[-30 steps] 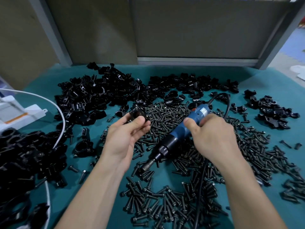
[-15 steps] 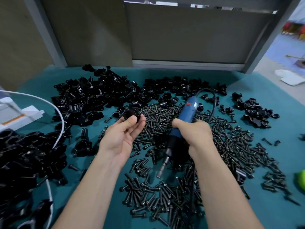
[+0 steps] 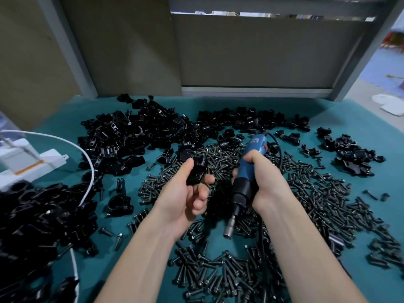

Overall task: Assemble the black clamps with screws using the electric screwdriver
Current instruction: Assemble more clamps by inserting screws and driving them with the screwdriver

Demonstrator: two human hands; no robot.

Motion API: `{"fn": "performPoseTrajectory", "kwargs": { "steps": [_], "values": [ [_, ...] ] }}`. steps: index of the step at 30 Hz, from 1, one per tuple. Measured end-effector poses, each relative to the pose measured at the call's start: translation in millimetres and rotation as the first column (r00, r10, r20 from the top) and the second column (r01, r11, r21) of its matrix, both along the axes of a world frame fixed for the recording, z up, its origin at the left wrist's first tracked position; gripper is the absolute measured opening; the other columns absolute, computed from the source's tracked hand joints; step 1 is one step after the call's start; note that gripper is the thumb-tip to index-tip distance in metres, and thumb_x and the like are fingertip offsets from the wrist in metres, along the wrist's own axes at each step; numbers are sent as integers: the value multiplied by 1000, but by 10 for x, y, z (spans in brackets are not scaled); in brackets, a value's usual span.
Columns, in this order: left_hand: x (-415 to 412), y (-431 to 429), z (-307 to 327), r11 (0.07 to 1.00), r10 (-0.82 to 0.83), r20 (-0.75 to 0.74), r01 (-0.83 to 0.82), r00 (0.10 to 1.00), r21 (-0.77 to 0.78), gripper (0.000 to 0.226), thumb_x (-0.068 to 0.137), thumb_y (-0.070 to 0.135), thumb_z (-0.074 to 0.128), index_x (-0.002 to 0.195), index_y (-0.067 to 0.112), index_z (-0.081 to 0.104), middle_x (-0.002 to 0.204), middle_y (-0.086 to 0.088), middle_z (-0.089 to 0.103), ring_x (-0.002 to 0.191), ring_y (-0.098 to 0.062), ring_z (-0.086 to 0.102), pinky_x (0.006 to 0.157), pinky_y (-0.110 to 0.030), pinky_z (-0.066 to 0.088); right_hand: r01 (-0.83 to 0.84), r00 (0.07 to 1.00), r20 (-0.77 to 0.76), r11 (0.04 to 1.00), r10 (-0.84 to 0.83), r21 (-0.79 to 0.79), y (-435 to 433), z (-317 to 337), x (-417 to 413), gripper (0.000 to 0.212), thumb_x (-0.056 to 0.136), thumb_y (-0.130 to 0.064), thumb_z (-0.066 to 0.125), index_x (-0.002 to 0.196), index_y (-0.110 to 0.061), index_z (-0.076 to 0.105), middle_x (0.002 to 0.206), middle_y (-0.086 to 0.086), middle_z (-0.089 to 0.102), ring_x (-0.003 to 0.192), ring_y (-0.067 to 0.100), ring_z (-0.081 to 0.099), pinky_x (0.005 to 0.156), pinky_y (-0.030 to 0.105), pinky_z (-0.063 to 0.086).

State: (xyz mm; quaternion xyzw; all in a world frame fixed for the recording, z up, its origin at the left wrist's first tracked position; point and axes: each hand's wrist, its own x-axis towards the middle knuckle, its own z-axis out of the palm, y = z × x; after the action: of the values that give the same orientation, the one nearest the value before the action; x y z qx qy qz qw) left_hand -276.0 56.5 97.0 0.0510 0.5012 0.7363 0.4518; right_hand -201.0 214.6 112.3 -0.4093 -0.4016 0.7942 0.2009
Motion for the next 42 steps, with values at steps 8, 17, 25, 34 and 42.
{"fn": "performPoseTrajectory", "kwargs": {
  "steps": [8, 17, 25, 34, 42],
  "values": [
    [-8, -51, 20, 970, -66, -363, -25, 930, -242, 68, 92, 73, 46, 60, 20, 73, 52, -2, 54, 40, -13, 42, 40, -20, 37, -41, 908, -409, 951, -93, -307, 149, 67, -43, 49, 65, 1, 66, 111, -9, 53, 74, 11, 60, 63, 26, 66, 55, 32, 57],
    [-142, -76, -125, 907, -103, -732, -240, 673, -347, 64, 74, 74, 69, 49, 14, 68, 51, -13, 64, 40, -12, 47, 64, -34, 43, 195, 795, -451, 875, -405, -442, 461, 6, -234, 21, 90, 2, 67, 96, -10, 51, 66, 4, 55, 47, 13, 56, 45, 22, 49],
    [-144, -38, -188, 903, 2, -759, -328, 651, -279, 63, 70, 72, 59, 47, 14, 63, 44, -1, 58, 36, -6, 39, 58, -30, 30, 242, 749, -472, 855, -465, -459, 554, -22, -280, 21, 88, 4, 66, 94, -9, 51, 64, 4, 55, 47, 14, 55, 47, 24, 49],
    [-118, -6, -217, 914, 49, -771, -340, 635, -222, 53, 78, 67, 59, 42, 28, 60, 43, 1, 54, 37, -8, 40, 46, -21, 35, 233, 745, -497, 872, -444, -431, 507, 30, -290, 20, 87, 5, 66, 94, -8, 52, 63, 5, 57, 49, 15, 56, 48, 24, 50],
    [-81, 56, -239, 917, 245, -594, -382, 767, -115, 55, 79, 44, 63, 70, -9, 53, 55, -9, 35, 41, -15, 37, 47, -25, 32, 183, 696, -584, 890, -417, -417, 436, 111, -304, 23, 89, 6, 63, 97, -11, 49, 67, 3, 53, 51, 13, 53, 50, 22, 47]
  ]
}}
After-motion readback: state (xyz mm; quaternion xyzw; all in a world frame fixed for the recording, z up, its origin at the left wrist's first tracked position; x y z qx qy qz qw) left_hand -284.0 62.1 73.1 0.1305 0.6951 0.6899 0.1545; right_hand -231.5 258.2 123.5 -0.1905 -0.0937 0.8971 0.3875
